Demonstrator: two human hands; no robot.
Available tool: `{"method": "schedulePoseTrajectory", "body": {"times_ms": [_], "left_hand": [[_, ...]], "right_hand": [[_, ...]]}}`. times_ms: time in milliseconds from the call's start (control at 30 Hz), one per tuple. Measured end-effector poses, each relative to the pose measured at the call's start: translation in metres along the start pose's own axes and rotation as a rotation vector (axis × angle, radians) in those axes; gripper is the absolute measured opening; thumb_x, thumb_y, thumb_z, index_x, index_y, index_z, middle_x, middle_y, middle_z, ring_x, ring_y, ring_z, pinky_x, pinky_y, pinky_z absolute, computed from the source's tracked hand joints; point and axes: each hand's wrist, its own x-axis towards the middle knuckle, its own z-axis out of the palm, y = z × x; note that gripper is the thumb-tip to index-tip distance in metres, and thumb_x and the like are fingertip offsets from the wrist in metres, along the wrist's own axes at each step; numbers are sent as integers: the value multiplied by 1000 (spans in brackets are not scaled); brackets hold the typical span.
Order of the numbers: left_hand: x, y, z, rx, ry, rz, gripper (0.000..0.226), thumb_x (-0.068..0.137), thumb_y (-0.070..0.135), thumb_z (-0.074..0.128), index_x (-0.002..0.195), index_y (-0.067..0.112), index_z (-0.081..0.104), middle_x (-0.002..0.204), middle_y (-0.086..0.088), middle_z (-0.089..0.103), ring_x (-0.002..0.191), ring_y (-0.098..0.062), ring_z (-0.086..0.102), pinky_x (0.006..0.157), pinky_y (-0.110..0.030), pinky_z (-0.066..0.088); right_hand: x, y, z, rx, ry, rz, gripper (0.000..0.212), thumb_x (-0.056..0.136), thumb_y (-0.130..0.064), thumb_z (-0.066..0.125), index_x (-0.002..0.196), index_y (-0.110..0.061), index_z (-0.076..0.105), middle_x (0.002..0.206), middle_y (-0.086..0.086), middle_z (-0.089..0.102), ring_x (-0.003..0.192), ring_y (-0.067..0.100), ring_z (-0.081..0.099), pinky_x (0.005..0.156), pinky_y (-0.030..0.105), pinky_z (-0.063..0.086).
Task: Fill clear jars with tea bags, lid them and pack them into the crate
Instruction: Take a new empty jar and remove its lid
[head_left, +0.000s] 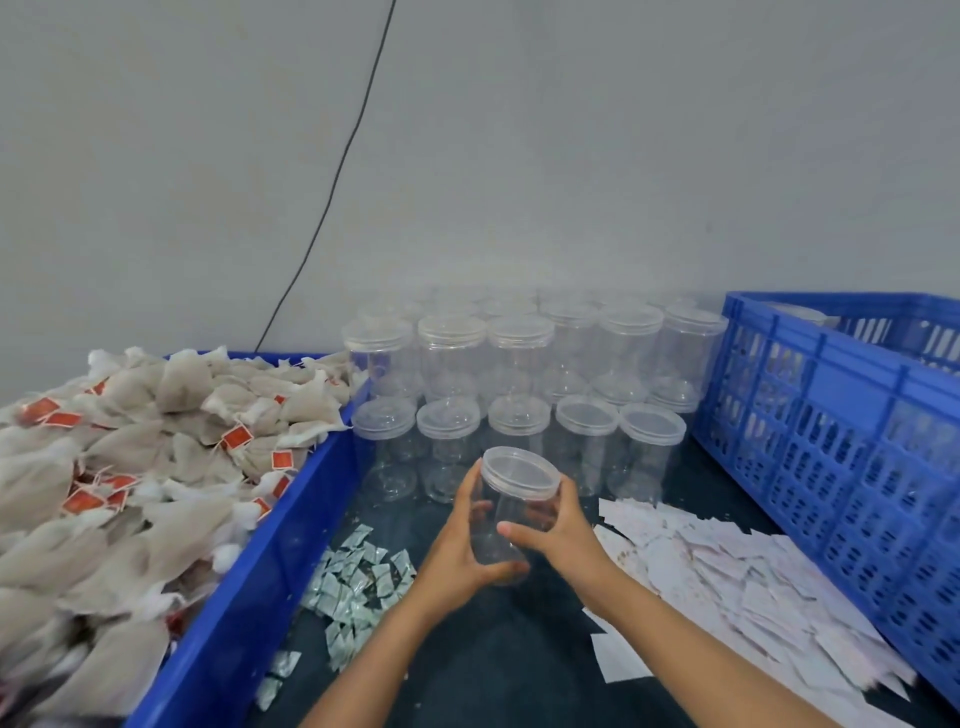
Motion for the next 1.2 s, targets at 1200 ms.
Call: {"method": "schedulePoseTrajectory", "body": {"times_ms": [1200], "left_hand": [[16,-10,-1,492,80,280,114,57,59,72,145,57,-2,119,28,46,102,-4,43,89,-15,34]], "right_hand": [[26,-74,-56,-602,-521,-76,60,87,-33,68,132,-53,34,145,-14,30,131,4,36,103,27,41]]}}
